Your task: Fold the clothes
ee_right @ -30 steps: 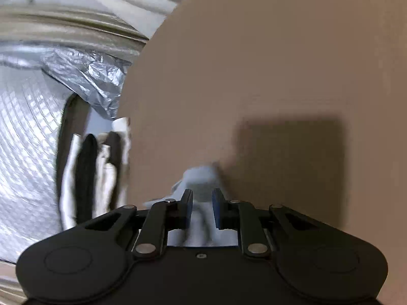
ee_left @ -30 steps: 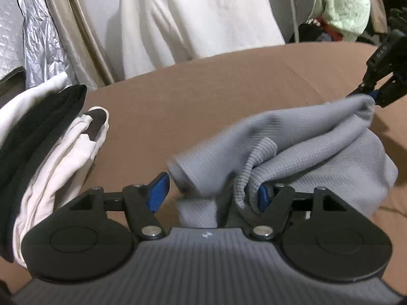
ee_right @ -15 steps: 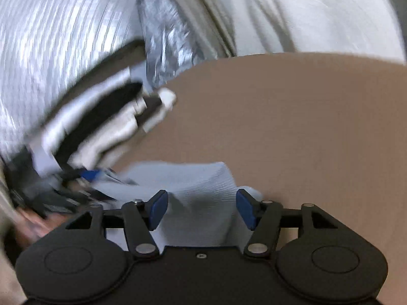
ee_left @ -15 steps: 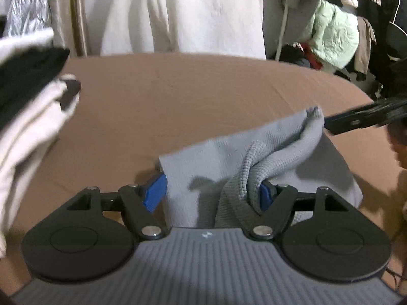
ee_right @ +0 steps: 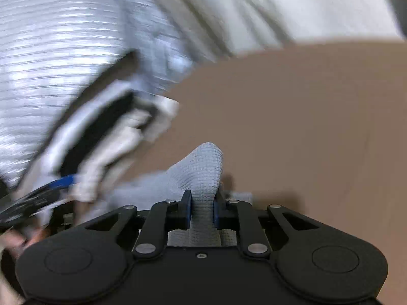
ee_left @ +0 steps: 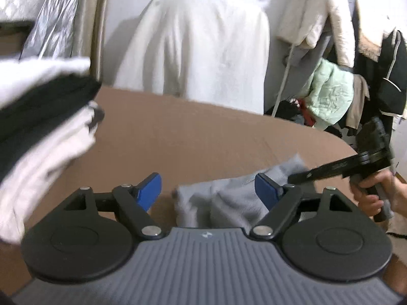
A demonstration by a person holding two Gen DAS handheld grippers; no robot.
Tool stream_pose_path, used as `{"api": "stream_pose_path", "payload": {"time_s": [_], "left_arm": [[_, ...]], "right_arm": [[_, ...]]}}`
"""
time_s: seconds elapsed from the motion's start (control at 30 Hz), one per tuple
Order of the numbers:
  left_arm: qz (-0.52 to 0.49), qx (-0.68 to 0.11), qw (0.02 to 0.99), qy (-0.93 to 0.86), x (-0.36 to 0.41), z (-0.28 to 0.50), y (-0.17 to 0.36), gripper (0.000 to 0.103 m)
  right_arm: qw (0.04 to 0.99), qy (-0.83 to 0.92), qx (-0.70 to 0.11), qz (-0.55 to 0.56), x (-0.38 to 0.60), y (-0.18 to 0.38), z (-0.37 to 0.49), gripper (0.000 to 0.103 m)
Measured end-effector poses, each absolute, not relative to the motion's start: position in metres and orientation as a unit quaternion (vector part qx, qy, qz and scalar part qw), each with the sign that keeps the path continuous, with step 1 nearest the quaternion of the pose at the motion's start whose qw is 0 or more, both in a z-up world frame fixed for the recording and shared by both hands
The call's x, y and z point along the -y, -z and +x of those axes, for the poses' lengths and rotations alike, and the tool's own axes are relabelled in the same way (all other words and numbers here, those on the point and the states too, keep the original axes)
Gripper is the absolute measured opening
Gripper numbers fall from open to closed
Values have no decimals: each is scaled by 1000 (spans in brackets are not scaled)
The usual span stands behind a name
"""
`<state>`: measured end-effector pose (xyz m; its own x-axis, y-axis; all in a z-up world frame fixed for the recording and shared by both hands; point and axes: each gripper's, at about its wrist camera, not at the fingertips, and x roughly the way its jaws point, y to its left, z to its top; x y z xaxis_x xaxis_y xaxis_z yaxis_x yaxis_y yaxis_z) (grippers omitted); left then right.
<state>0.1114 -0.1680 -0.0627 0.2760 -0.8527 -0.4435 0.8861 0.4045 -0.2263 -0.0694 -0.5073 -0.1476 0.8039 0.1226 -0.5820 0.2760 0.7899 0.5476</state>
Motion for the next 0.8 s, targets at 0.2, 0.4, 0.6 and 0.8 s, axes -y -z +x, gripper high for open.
{"api": "stream_pose_path", "payload": {"time_s": [0.2,0.4,0.6,0.8], "left_arm": [[144,-262,777,554,209,77,86,81],[169,-268,811,492,233,88,106,14],[10,-383,805,453,223,153,128,20],[-25,-416,826,379,211,168,134,52]], "right_arm": [[865,71,-332,370,526,173,-67,18],[876,68,-314,358,525,160,-78,17],[876,90,-335,335,525,164,-69,16],[864,105,-354,343,528,176,-66,18]]}}
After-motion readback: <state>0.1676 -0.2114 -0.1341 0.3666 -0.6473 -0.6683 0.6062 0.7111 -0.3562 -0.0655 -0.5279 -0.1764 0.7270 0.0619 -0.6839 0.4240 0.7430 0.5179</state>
